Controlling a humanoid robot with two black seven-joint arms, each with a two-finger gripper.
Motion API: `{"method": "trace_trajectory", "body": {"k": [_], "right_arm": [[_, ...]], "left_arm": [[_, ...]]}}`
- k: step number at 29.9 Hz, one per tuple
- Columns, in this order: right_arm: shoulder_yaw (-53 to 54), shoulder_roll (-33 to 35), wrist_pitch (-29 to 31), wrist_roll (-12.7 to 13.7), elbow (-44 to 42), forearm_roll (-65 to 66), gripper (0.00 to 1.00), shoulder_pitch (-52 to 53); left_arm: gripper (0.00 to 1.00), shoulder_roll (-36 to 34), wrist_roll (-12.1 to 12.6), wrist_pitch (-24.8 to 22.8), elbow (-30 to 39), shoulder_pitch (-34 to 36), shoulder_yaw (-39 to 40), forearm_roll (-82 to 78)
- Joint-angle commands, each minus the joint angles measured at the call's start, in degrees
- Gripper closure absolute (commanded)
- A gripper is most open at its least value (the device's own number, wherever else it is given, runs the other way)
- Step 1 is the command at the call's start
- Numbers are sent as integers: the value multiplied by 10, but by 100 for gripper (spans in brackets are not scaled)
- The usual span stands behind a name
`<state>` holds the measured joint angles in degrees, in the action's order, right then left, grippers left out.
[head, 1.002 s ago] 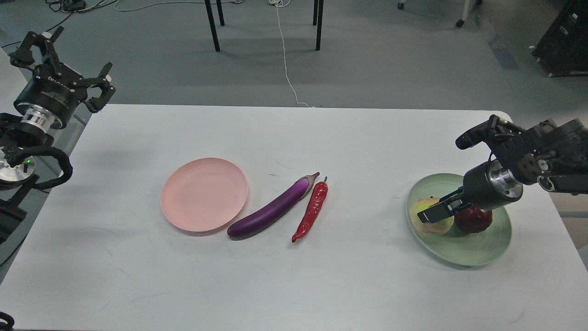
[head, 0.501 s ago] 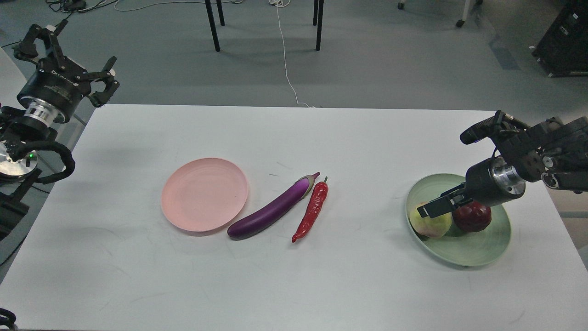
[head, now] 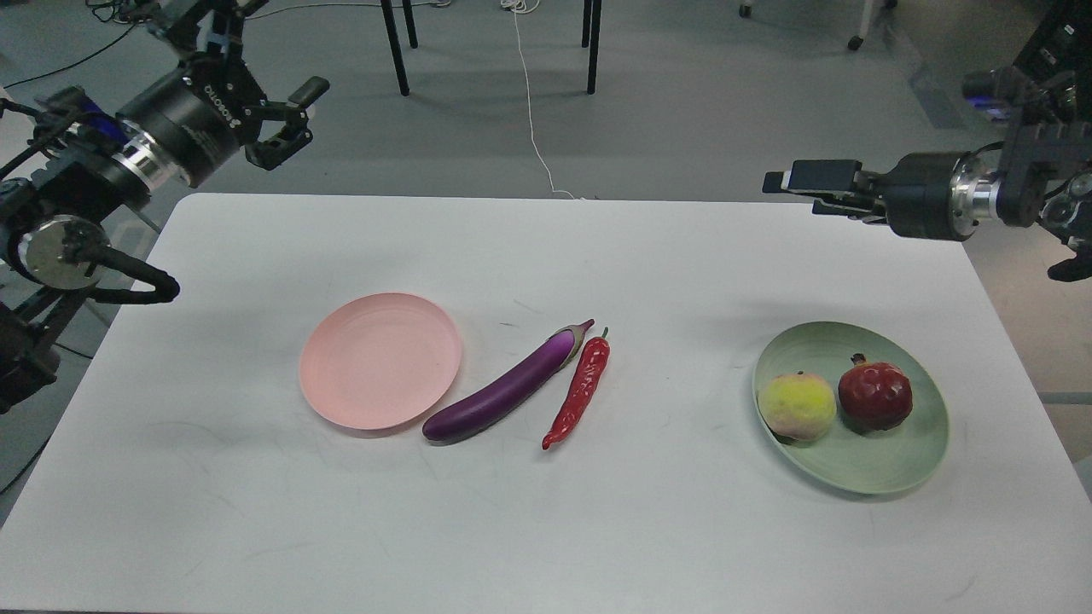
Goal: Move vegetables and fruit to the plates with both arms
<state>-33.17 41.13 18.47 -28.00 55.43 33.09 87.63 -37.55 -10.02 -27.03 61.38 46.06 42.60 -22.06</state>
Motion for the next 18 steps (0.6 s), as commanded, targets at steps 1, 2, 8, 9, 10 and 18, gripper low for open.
{"method": "trace_trajectory", "body": {"k": [1, 2, 8, 9, 10, 18], "right_arm": [[123, 4, 47, 0, -69, -16, 4, -68], [153, 4, 56, 0, -78, -25, 4, -86], [304, 15, 75, 0, -97, -128, 4, -183], [317, 18, 75, 0, -97, -170, 4, -200], [325, 19, 75, 0, -97, -207, 4, -215], [386, 62, 87, 0, -95, -419, 3, -314]], "left_arm": [[2, 5, 0, 15, 75, 0, -1, -160], [2, 6, 0, 15, 88, 0, -1, -198], [2, 56, 0, 14, 127, -1, -5, -465], [2, 68, 0, 14, 132, 0, -15, -519], [2, 78, 0, 15, 134, 0, -25, -559], [2, 137, 0, 29, 141, -2, -87, -831]]}}
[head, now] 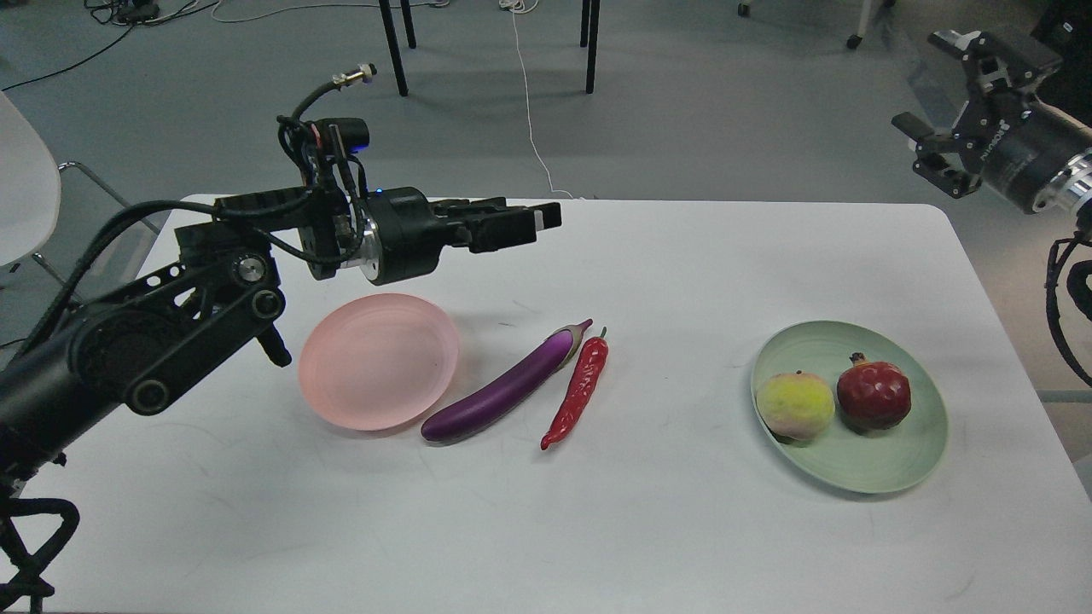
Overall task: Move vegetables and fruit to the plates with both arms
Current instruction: 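Reach the left hand down and grasp the purple eggplant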
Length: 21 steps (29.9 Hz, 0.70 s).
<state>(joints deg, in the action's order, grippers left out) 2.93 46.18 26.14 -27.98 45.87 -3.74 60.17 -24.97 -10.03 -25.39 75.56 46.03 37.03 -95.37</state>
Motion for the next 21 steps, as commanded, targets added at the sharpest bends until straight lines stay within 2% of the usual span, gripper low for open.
{"method": "trace_trajectory", "body": {"k": [1, 6, 9, 17, 21], "right_arm": [[38, 13, 19, 0, 1, -62, 3, -56], [140, 21, 19, 0, 8, -76, 3, -154], [189, 21, 19, 0, 15, -76, 3, -194], [214, 21, 19, 0, 30, -76, 3, -239], [214, 23, 19, 0, 31, -76, 3, -240]], "left_arm": [[2, 15, 0, 27, -1, -2, -44, -131], [5, 26, 0, 116, -21, -2, -166, -267], [8, 30, 1, 144, -58, -2, -211, -286], [25, 67, 3, 148, -124, -8, -225, -288], [31, 77, 3, 149, -132, -8, -250, -288]]}}
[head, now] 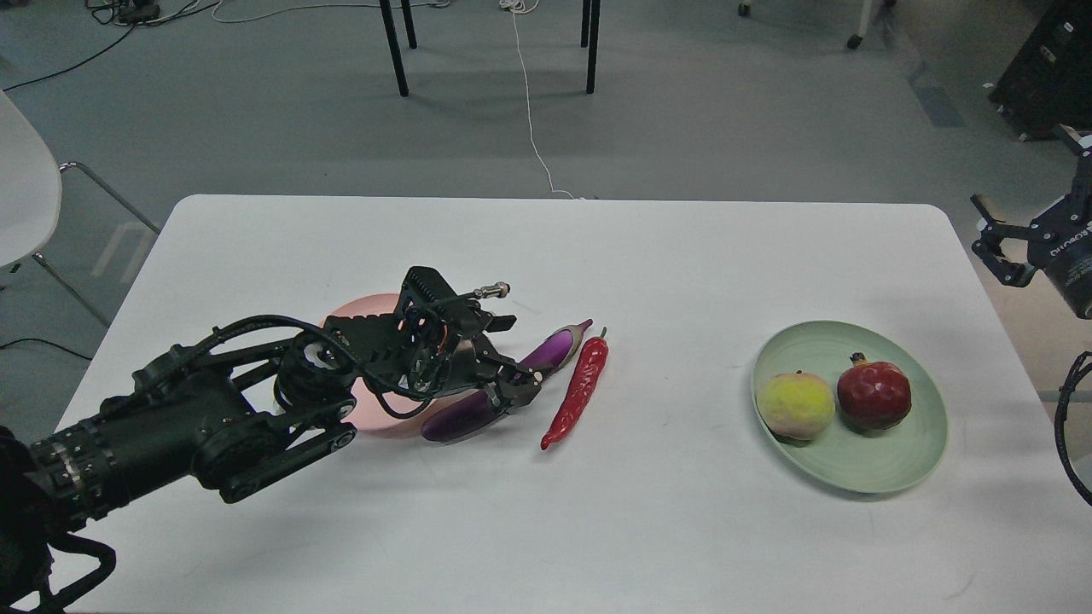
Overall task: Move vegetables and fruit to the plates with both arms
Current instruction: 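Reach the left hand down and grasp the purple eggplant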
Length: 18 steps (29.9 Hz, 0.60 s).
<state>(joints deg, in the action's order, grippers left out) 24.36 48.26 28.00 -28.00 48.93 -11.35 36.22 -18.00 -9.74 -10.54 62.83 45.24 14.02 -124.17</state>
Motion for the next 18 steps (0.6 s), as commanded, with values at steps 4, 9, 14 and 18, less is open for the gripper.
{"method": "trace_trajectory", "body": {"k": [4, 9, 14, 18], "right_arm": [[3, 3, 0, 0, 0, 0, 3, -1], [9, 3, 0, 0, 0, 1, 3, -1], [11, 4, 0, 0, 0, 1, 3, -1], [12, 5, 0, 0, 0, 1, 3, -1]], "left_arm": [[41, 8, 9, 2, -5, -2, -32, -1], [63, 8, 17, 1, -5, -2, -31, 0], [80, 9, 17, 1, -2, -1, -29, 5], [86, -2, 23, 0, 16, 2, -21, 7]]}}
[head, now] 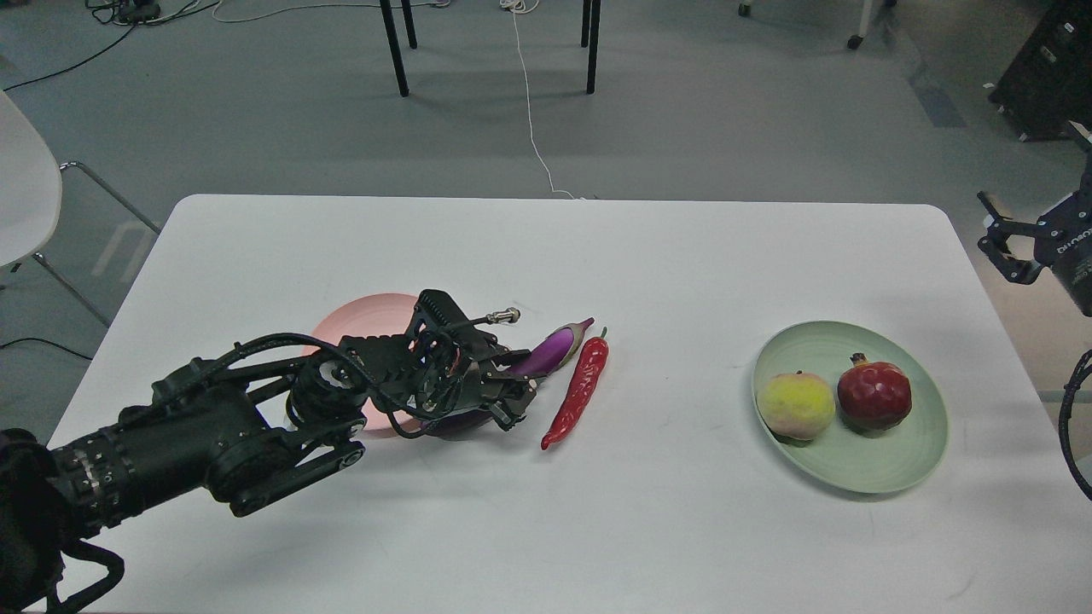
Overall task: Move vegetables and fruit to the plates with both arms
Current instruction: 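Reach the left hand down and grasp the purple eggplant, then lift the eggplant onto the pink plate with the left hand, then move the left hand to the red chili pepper and grasp it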
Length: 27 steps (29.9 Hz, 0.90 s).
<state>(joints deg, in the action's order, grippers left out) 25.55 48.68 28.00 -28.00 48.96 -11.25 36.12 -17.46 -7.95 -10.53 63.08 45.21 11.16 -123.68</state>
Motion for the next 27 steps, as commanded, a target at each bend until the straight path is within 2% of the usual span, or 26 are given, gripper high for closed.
{"method": "trace_trajectory", "body": {"k": [1, 5, 7, 9, 14, 20, 24, 25, 27], "right_arm": [[0, 1, 0, 0, 0, 0, 3, 0], [3, 9, 0, 0, 0, 0, 3, 0], [6, 9, 0, 0, 0, 1, 3, 0], [9, 9, 0, 0, 0, 1, 3, 0], [8, 9, 0, 0, 1, 3, 3, 1], [8, 9, 0, 0, 2, 3, 3, 6], [8, 8, 0, 0, 10, 6, 3, 7], [8, 9, 0, 0, 14, 7, 3, 7], [8, 11, 0, 0, 18, 7, 3, 7]], "left_arm": [[87, -11, 9, 0, 27, 5, 11, 5], [86, -61, 40, -11, 127, 21, 55, 53], [84, -82, 64, -29, 175, 30, 73, 106], [84, -119, 74, -51, 199, 34, 80, 157], [85, -211, 67, -51, 194, 22, 69, 165], [83, -246, 65, -20, 151, -28, 51, 157], [71, -239, 66, -20, 130, -43, 51, 157], [65, -239, 67, -19, 129, -45, 51, 157], [46, -238, 68, -20, 126, -46, 51, 158]]}}
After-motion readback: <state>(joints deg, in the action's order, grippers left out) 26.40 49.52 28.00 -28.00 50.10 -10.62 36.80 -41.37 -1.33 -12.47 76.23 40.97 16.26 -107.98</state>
